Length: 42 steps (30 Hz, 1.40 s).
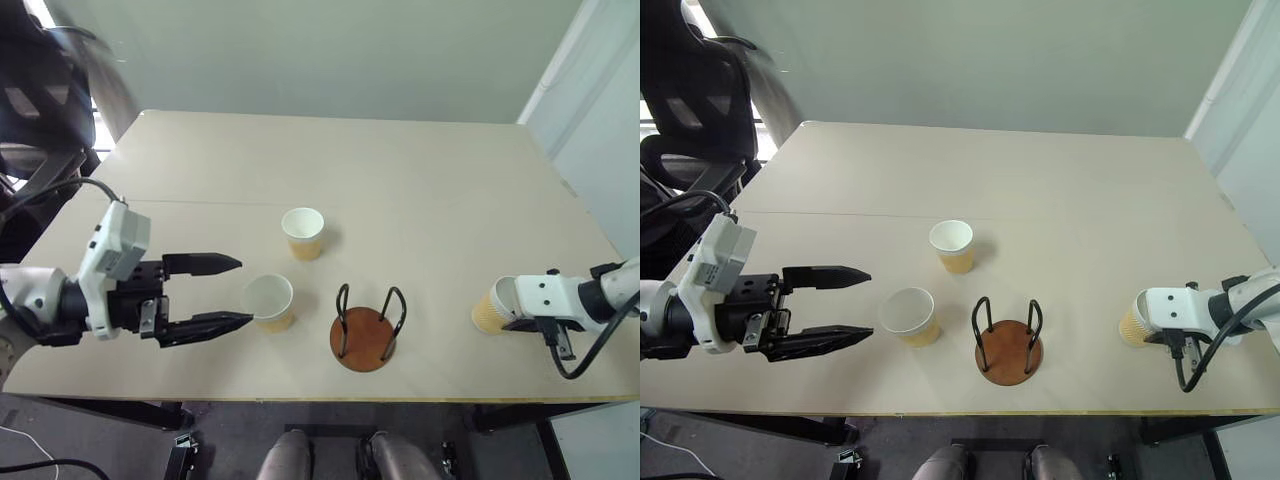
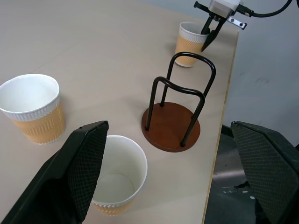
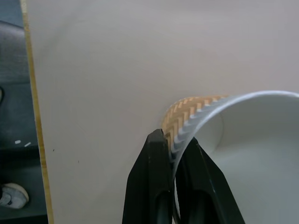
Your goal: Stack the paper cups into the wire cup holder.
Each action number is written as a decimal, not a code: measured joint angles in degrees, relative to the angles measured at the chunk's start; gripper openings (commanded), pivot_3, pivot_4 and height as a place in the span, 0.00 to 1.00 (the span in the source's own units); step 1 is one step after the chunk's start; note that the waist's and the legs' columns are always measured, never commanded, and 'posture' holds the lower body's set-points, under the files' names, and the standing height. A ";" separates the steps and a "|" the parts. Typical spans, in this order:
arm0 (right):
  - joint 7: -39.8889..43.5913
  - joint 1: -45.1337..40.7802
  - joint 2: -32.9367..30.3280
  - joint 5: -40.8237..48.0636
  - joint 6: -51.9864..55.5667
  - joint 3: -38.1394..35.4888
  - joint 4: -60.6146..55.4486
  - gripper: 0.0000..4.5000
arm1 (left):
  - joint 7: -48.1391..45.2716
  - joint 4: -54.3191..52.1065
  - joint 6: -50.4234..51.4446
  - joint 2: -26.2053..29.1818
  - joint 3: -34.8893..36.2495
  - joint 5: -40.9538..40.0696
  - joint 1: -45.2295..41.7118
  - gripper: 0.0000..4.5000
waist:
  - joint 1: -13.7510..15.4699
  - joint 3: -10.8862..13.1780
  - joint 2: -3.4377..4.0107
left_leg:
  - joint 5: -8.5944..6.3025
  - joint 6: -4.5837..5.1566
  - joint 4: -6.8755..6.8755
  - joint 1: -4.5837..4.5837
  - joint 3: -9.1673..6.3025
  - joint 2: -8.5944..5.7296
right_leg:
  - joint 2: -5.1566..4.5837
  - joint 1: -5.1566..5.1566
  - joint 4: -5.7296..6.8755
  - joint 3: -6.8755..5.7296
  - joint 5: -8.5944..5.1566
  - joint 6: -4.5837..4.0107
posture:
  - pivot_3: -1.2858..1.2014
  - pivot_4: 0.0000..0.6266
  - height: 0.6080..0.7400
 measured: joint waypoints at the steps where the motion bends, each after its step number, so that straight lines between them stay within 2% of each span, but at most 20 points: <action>1: 0.83 -0.72 0.00 0.65 -0.13 0.00 0.00 0.02 | -0.01 0.01 0.00 0.00 0.14 0.00 0.12 1.00 | -0.01 0.00 0.00 | 0.00 0.00 0.00 0.00 0.00 0.00 | 0.00 0.00 0.00 0.00 0.00 0.00 | 0.52 0.24 1.00; 5: 6.39 -7.99 0.23 7.85 0.75 -0.30 -1.90 0.02 | -0.44 0.30 -0.02 0.37 1.01 0.14 0.35 1.00 | -0.30 0.03 0.04 | 0.02 -0.02 0.00 -0.02 0.05 0.00 | 0.01 -0.03 0.02 0.00 0.00 -0.03 | 0.52 0.24 1.00; 10: 12.06 -26.31 4.05 18.90 6.12 -1.22 -5.13 0.02 | -1.25 0.93 -0.52 1.21 1.38 1.07 0.20 1.00 | -0.90 0.00 0.00 | 0.12 -0.03 -0.03 0.00 0.03 0.02 | 0.06 -0.05 0.00 0.00 -0.05 -0.13 | 0.52 0.24 1.00; 14: 12.96 -35.60 8.10 25.21 10.82 2.79 -6.81 0.02 | -0.09 0.55 -1.32 0.70 0.26 1.66 -0.85 1.00 | -0.70 0.01 0.01 | 0.14 -0.03 -0.03 -0.04 -0.06 0.02 | 0.06 -0.07 -0.02 -0.03 -0.06 -0.17 | 0.52 0.24 1.00; 18: 13.12 -37.41 9.73 27.45 11.55 7.50 -8.76 0.02 | 2.25 -0.37 -2.63 -3.35 2.90 -1.58 -2.91 1.00 | -0.35 0.00 -0.01 | 0.13 -0.02 -0.02 -0.07 -0.07 0.01 | 0.05 -0.07 -0.03 -0.04 -0.07 -0.18 | 0.52 0.24 1.00; 24: 13.14 -39.44 10.75 27.33 9.67 12.59 -7.36 0.02 | 1.40 -5.23 -2.10 -5.58 8.93 -6.22 4.23 1.00 | -0.69 0.01 0.01 | 0.12 -0.01 -0.05 -0.05 0.02 0.06 | 0.02 -0.08 0.00 -0.06 -0.08 -0.21 | 0.52 0.24 1.00; 35: 13.15 -43.00 14.92 28.43 7.53 17.00 -6.46 0.02 | 3.77 -9.12 -2.67 -6.63 12.75 -7.20 10.77 1.00 | -0.86 0.02 0.02 | 0.13 -0.01 -0.02 -0.02 0.00 0.08 | 0.02 -0.08 0.05 -0.07 -0.09 -0.38 | 0.52 0.24 1.00; 42: 13.16 -42.87 19.02 21.93 4.29 19.27 -3.45 0.02 | 4.94 -10.10 -2.72 -6.56 14.37 -7.22 12.59 1.00 | -0.94 0.03 0.04 | 0.13 -0.02 -0.03 -0.02 0.00 0.11 | 0.02 -0.11 0.06 -0.10 -0.02 -0.48 | 0.52 0.24 1.00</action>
